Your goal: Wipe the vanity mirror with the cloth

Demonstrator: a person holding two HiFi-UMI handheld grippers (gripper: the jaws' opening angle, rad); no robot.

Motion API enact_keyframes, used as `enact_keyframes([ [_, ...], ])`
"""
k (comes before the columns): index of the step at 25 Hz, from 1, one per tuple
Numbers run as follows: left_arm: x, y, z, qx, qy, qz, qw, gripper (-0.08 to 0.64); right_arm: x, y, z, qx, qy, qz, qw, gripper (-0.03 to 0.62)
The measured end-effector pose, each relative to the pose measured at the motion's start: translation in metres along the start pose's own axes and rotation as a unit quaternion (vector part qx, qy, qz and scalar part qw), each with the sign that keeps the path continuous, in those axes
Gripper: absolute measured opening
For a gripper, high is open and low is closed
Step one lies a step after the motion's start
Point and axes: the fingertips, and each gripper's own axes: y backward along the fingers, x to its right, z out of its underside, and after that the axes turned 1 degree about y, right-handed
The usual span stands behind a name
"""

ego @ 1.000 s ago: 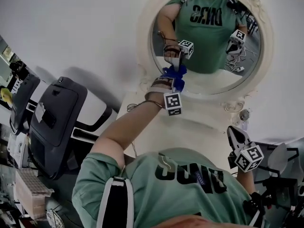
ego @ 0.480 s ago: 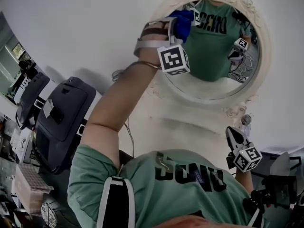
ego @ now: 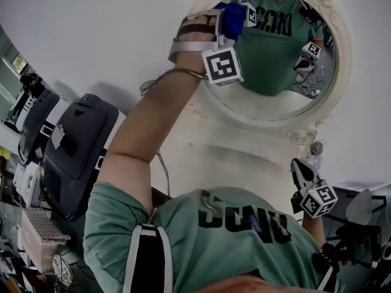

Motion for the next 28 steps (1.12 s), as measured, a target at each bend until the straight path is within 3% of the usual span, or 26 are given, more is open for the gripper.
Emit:
enact_keyframes([
  [3, 0.026, 0.005, 0.004, 0.000, -0.009, 0.012, 0.9999, 0.078, 0.003, -0.002, 0.004, -0.007, -0.006, 0.001, 1.000, 0.007],
  [10, 0.148, 0.037, 0.043, -0.022, -0.059, 0.071, 0.9955, 0.077, 0.006, -0.003, 0.016, -0.040, -0.013, 0.008, 0.999, 0.008],
  [17, 0.295, 0.082, 0.056, -0.013, -0.135, 0.168, 0.9763, 0.084, 0.001, 0.003, 0.025, -0.071, -0.021, 0.011, 0.997, 0.008],
  [21, 0.327, 0.089, 0.049, -0.007, -0.119, 0.198, 0.9729, 0.084, -0.007, 0.001, 0.021, -0.081, -0.014, 0.005, 0.997, 0.008],
  [23, 0.344, 0.092, 0.039, -0.007, -0.110, 0.232, 0.9665, 0.083, -0.009, 0.000, 0.018, -0.081, -0.011, 0.003, 0.997, 0.008],
  [28, 0.394, 0.102, 0.027, -0.019, -0.099, 0.327, 0.9397, 0.081, -0.011, -0.004, 0.020, -0.064, 0.002, 0.001, 0.998, 0.008],
])
